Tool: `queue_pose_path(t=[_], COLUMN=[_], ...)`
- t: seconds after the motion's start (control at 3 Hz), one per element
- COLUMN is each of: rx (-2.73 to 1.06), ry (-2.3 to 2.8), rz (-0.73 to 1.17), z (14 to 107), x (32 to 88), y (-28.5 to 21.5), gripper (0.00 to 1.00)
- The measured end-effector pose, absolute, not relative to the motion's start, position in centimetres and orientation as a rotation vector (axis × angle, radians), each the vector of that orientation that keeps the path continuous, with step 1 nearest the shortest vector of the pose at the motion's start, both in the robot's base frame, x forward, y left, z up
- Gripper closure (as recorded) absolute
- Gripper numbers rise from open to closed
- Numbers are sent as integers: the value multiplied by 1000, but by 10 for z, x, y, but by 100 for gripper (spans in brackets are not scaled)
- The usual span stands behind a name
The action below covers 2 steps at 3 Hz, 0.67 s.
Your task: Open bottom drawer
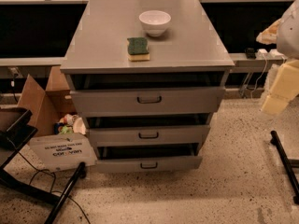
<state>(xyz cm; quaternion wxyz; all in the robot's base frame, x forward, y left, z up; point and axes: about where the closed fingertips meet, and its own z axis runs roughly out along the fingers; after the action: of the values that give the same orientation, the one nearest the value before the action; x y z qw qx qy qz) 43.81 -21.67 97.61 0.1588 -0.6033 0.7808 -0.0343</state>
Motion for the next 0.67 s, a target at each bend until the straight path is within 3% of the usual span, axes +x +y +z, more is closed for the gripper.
queue_pose_path(t=[0.67], rx=[-1717], ry=[2285], rz=[-108], z=[947], x=[435], y=[-216], gripper=[0])
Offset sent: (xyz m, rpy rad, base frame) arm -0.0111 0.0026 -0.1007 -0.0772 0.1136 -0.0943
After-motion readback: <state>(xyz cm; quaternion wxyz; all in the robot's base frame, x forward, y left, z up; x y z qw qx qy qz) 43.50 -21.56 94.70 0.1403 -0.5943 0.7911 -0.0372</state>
